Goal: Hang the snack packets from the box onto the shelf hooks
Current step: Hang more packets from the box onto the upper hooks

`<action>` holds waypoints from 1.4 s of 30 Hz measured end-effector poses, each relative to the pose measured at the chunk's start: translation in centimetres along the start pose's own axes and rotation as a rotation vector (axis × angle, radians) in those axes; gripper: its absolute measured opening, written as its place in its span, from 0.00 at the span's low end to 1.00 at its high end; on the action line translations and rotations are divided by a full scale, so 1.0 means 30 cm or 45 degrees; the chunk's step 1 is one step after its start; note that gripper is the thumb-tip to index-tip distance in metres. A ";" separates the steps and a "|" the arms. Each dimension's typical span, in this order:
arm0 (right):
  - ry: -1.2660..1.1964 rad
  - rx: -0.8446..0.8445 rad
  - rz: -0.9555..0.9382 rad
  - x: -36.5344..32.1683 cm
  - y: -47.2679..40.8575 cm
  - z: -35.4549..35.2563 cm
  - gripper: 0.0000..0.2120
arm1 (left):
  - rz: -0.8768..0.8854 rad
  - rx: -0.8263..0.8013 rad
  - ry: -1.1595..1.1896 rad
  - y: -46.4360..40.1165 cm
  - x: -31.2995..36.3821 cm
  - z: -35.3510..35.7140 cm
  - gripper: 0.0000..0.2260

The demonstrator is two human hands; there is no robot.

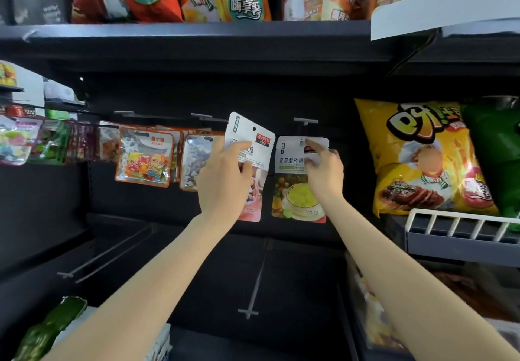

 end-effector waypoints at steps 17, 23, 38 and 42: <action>-0.272 0.131 -0.153 -0.044 0.050 -0.049 0.22 | 0.017 -0.025 0.338 0.013 -0.068 0.005 0.17; -0.329 -0.053 -0.403 -0.120 0.171 -0.093 0.16 | -0.035 -0.129 0.777 0.046 -0.029 0.010 0.22; -0.359 -0.064 -0.277 -0.070 0.126 -0.094 0.21 | -0.009 -0.397 0.764 0.033 0.070 0.195 0.30; -0.312 0.024 -0.263 -0.062 0.132 -0.109 0.20 | 0.004 -0.410 0.752 0.033 0.077 0.215 0.31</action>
Point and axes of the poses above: each hand's wrist, its own y-axis away from the middle knuckle, its own z-axis out of the palm, x = y × z, the point moved 4 cm from there along -y, towards the middle knuckle, and after that the axes turned 3 degrees about -y, right-handed, at the moved point
